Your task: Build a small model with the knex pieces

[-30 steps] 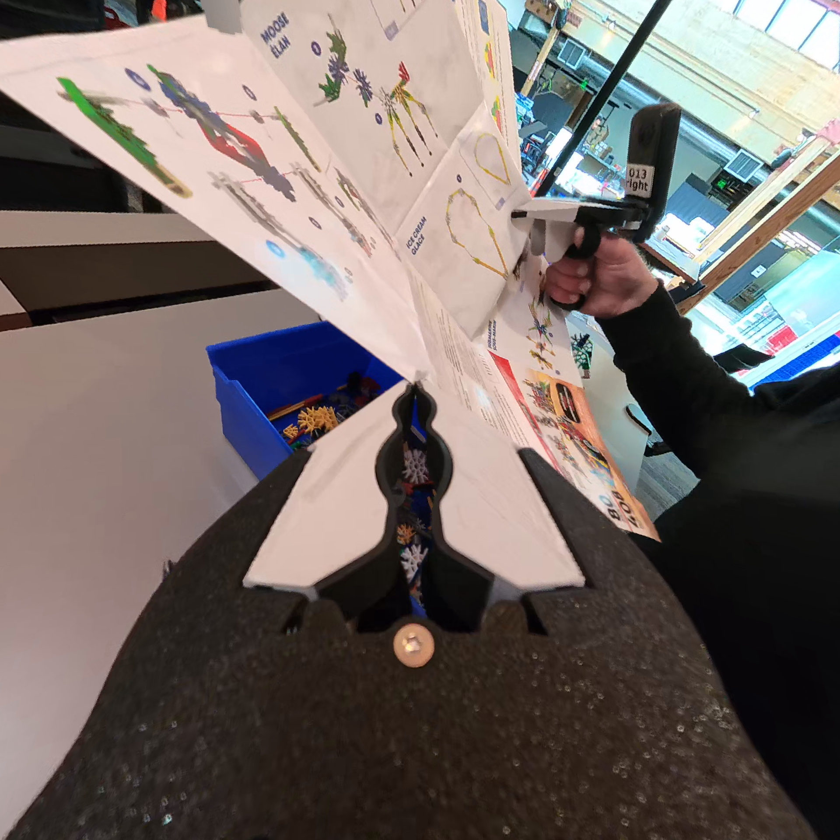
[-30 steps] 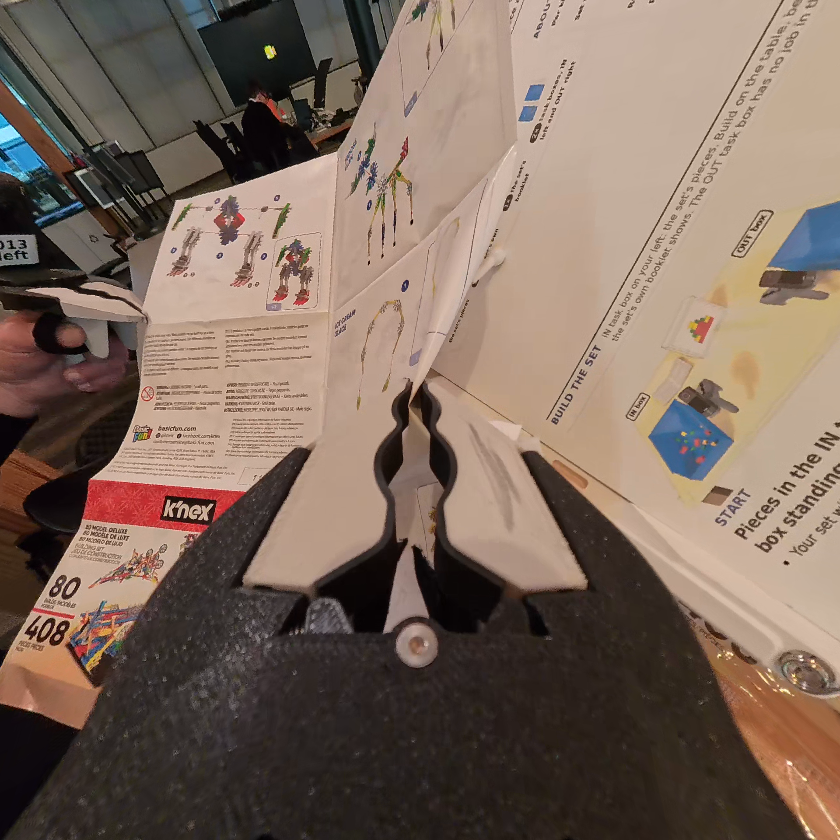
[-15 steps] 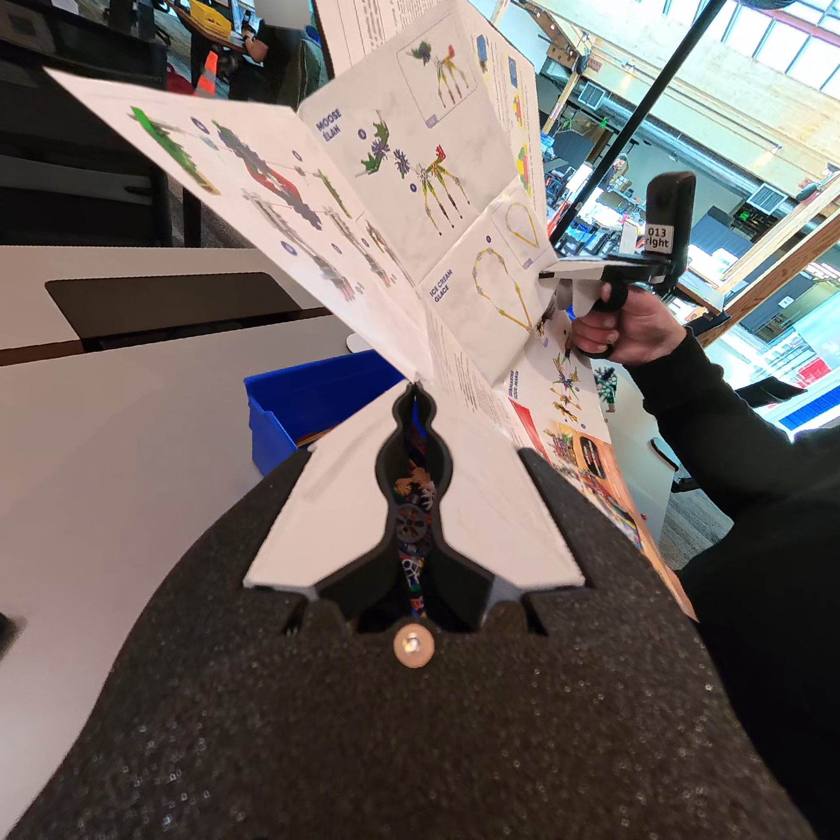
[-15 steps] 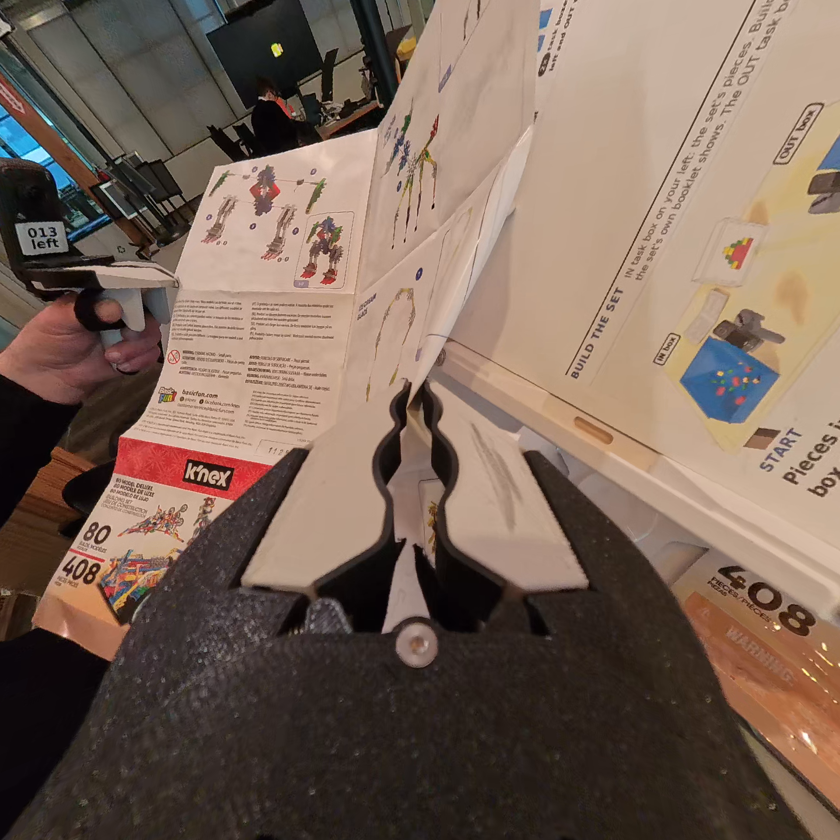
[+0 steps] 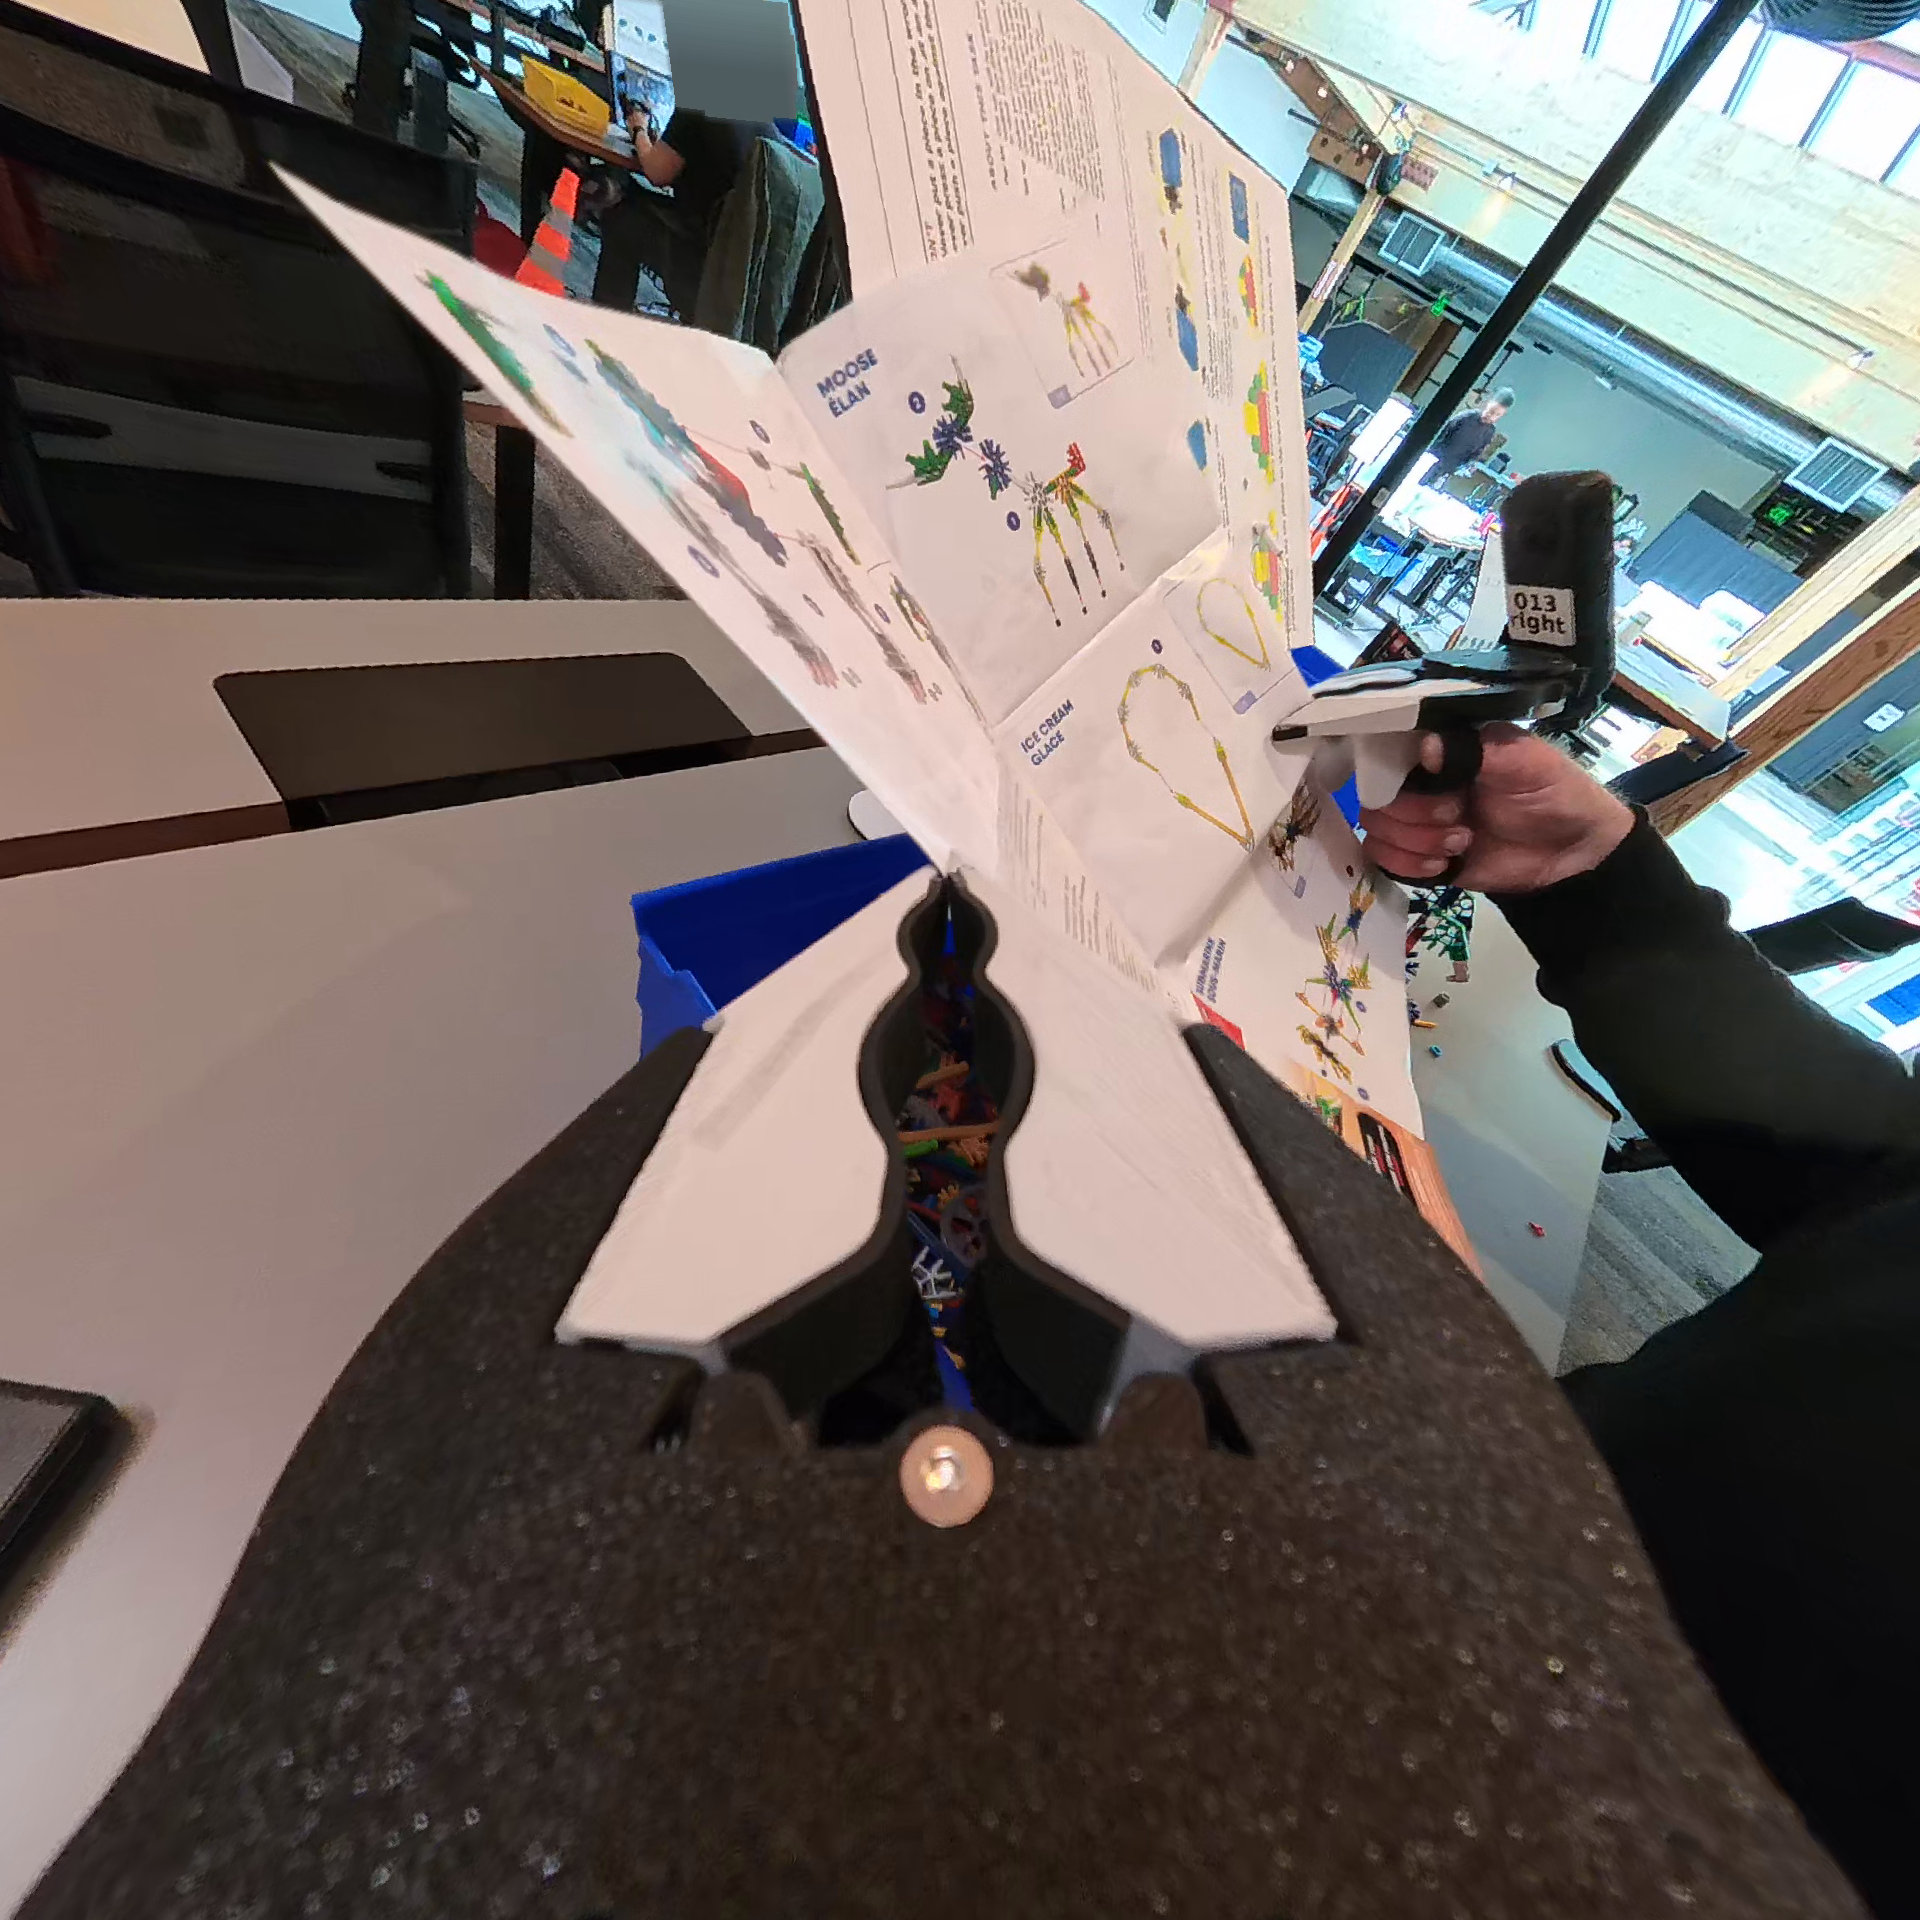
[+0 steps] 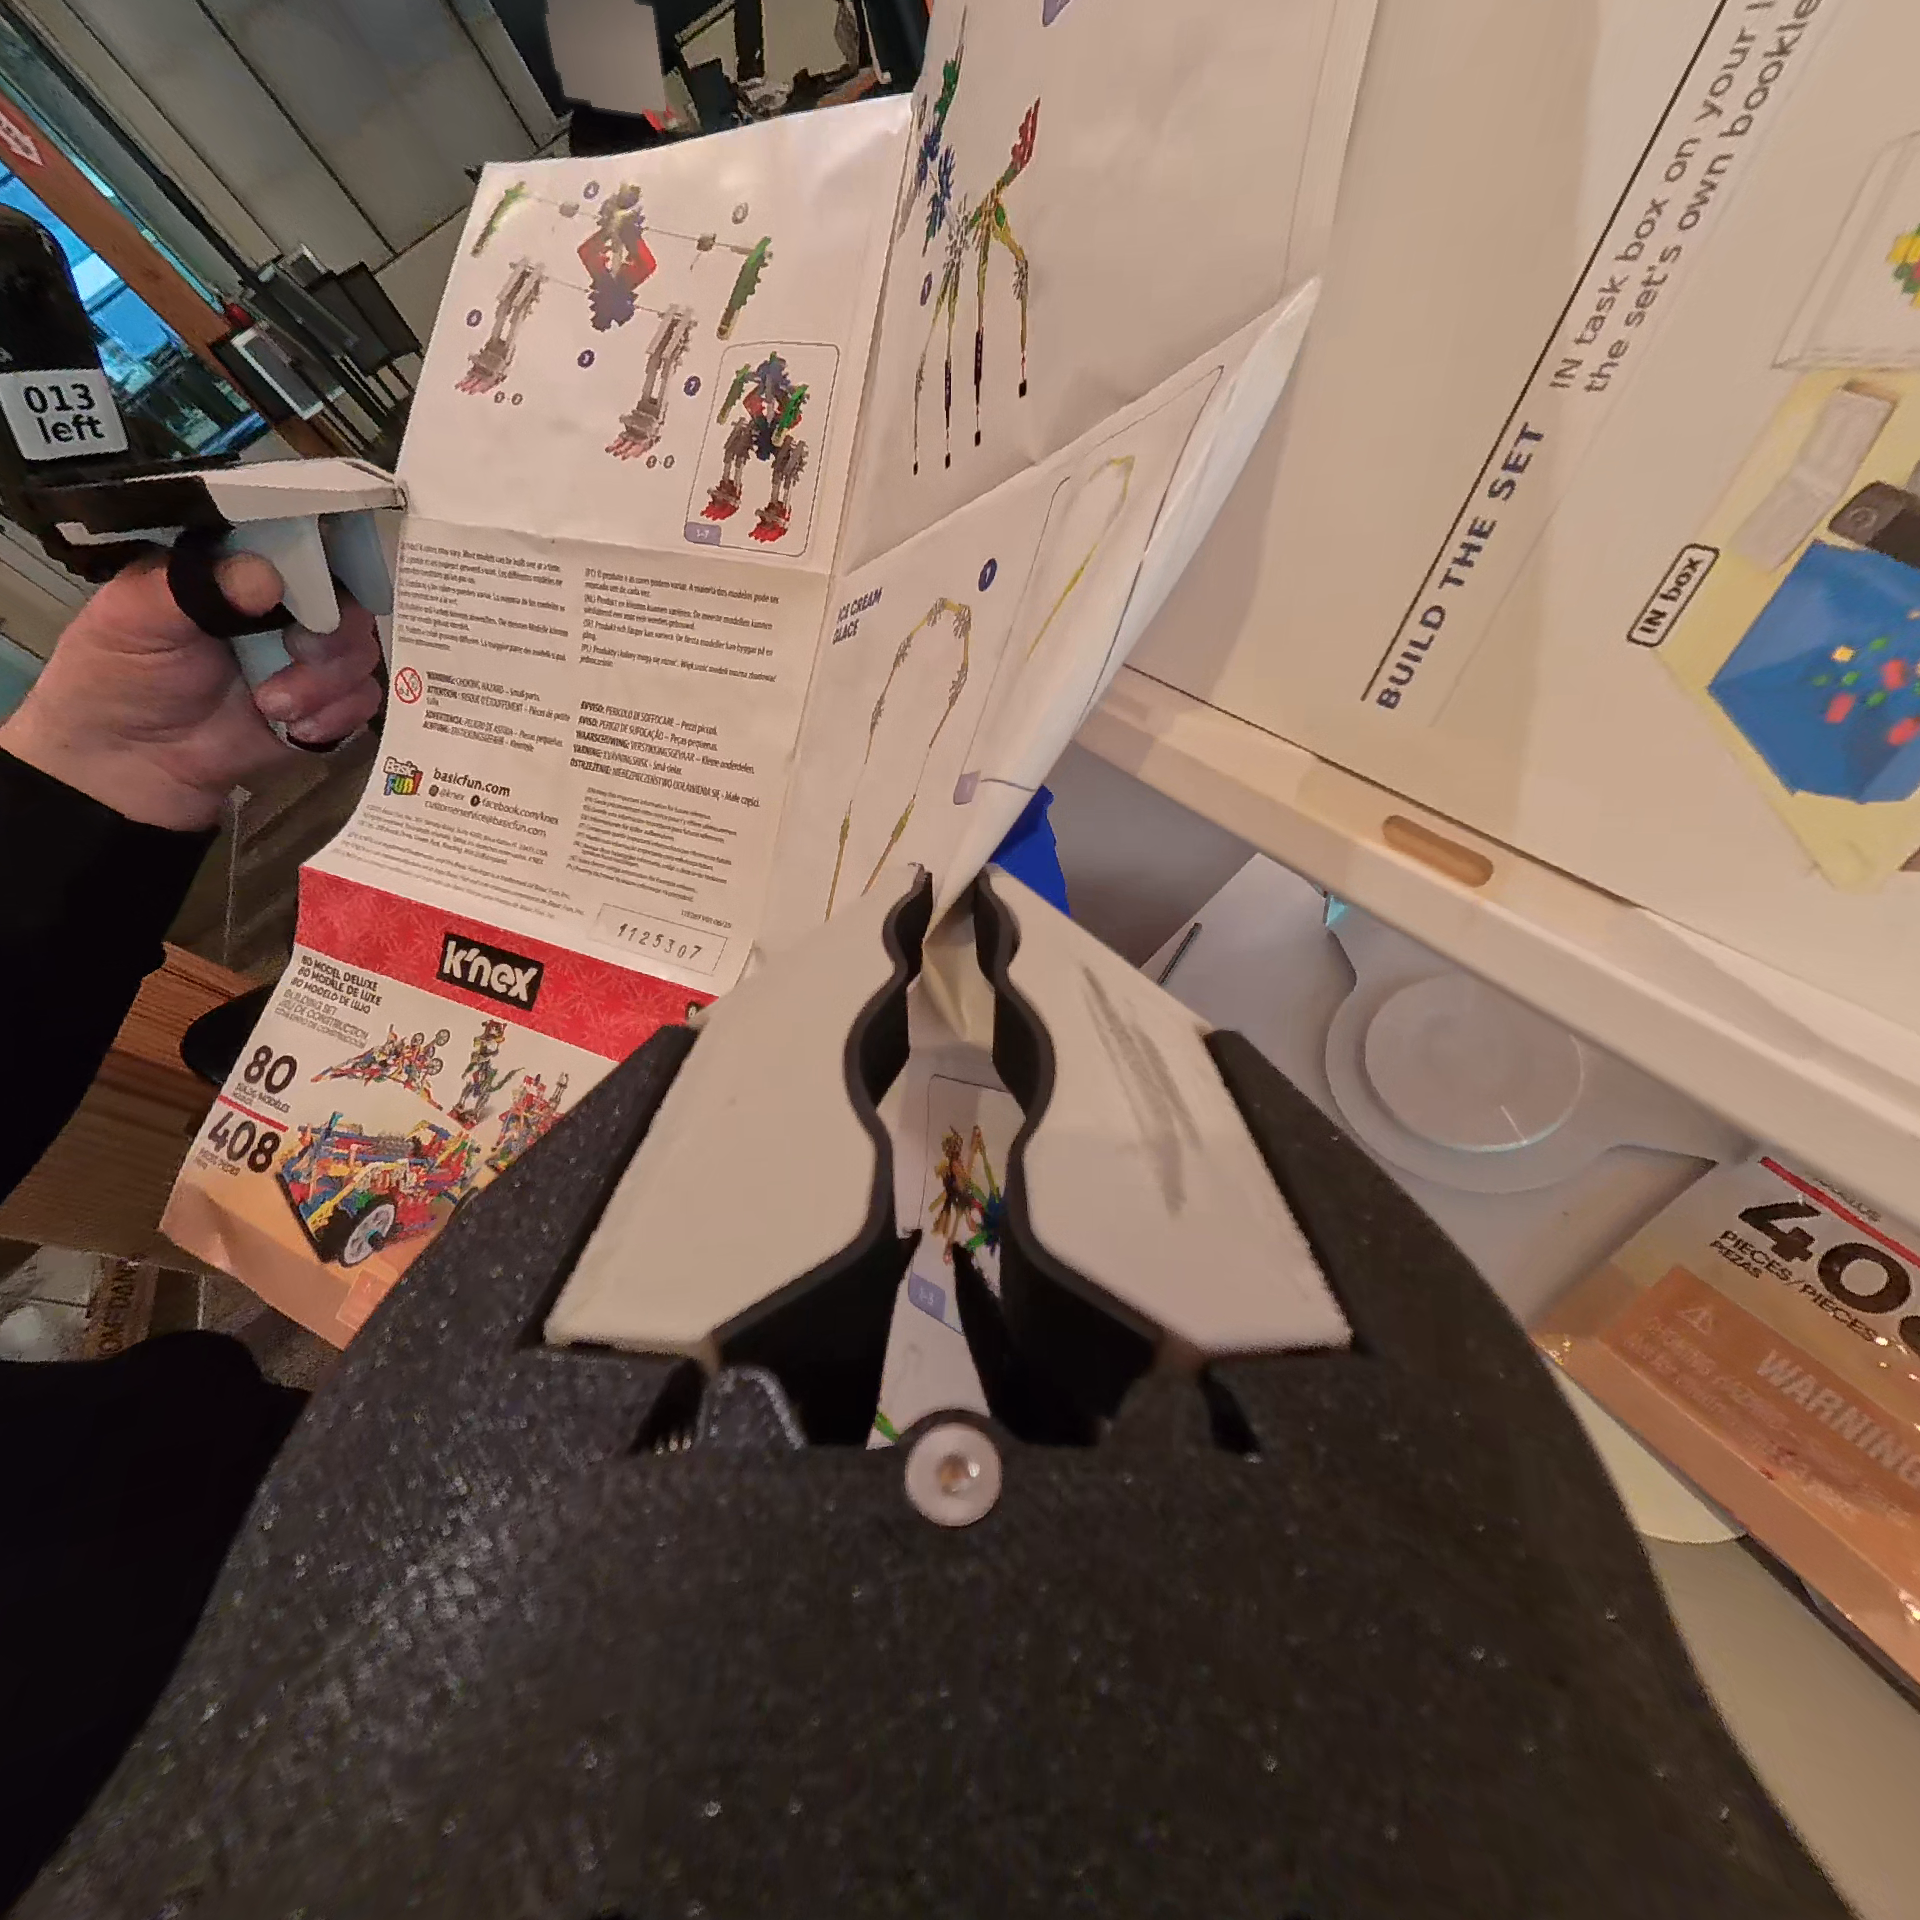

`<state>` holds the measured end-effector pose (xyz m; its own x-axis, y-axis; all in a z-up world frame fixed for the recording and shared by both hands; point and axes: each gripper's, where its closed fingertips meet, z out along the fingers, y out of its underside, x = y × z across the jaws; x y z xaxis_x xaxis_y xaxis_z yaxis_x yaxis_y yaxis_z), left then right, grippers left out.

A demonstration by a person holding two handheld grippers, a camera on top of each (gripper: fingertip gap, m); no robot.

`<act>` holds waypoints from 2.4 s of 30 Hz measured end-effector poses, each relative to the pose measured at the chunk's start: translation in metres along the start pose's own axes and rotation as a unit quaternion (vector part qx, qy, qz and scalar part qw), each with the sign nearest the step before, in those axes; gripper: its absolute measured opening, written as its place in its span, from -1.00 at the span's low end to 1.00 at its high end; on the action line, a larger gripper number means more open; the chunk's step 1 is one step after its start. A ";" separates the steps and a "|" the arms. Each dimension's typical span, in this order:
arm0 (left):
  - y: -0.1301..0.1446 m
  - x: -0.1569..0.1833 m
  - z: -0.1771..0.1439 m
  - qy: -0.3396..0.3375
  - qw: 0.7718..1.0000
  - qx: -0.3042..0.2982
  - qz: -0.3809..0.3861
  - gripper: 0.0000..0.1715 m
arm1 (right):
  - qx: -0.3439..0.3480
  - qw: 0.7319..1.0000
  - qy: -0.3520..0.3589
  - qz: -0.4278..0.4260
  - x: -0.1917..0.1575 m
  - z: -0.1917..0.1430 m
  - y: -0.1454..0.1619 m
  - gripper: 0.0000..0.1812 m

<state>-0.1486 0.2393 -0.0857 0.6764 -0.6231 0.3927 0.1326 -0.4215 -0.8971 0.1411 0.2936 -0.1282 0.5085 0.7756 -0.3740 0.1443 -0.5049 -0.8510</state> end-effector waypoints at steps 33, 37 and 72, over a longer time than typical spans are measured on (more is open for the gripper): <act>-0.082 0.167 0.104 0.201 0.976 0.030 0.082 -1.00 | -0.029 0.999 -0.018 -0.011 -0.021 0.008 0.014 -0.90; -0.076 0.171 0.150 0.191 0.978 0.010 0.082 -1.00 | -0.026 0.999 -0.016 -0.013 -0.023 0.004 0.016 -0.90; -0.037 0.124 0.255 0.060 0.991 -0.018 0.117 -1.00 | 0.079 0.983 -0.143 0.079 -0.043 -0.052 -0.040 -0.63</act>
<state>0.1147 0.3452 -0.0556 0.5949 -0.7789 0.1986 -0.0442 -0.2784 -0.9595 0.1577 0.2611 -0.0592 0.2514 0.7778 -0.5761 -0.0628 -0.5808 -0.8116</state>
